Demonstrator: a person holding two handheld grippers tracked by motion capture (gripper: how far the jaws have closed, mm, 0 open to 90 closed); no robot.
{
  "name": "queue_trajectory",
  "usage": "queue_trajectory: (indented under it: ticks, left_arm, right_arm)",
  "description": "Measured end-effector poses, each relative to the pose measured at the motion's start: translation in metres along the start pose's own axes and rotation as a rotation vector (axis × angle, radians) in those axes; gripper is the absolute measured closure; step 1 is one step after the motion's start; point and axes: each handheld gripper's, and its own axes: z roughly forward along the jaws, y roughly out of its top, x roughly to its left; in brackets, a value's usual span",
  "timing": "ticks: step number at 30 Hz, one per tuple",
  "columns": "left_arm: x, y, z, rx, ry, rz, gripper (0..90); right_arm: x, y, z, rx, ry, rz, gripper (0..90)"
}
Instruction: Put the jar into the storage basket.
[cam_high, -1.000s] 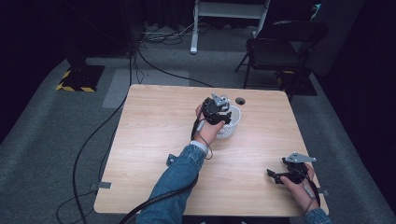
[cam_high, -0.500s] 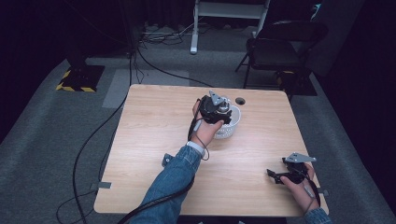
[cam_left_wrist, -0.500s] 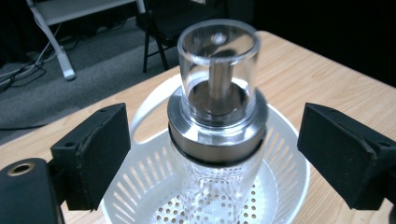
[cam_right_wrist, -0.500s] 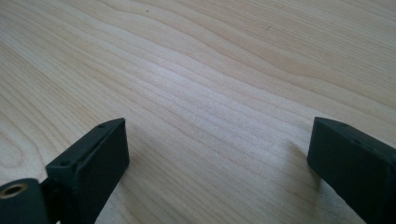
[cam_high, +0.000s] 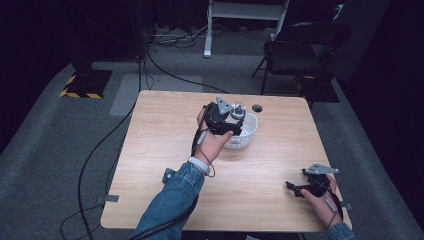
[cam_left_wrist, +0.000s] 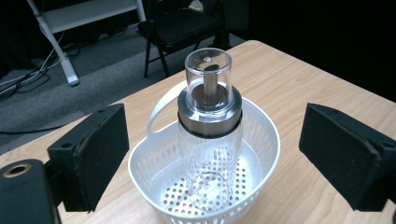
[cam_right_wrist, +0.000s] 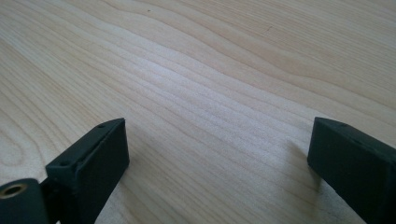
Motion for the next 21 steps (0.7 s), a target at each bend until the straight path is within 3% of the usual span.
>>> queue_trajectory:
  ticks: [11,21]
  left_arm:
    - [0.005,-0.006,-0.029,-0.004,0.001,-0.004,0.2]
    - [0.010,-0.016,-0.051,-0.002,0.011,-0.021,0.2]
  right_arm:
    - [0.000,0.000,0.000,0.000,0.002,-0.002,5.2]
    - [0.000,0.000,0.000,0.000,0.002,-0.001,5.2]
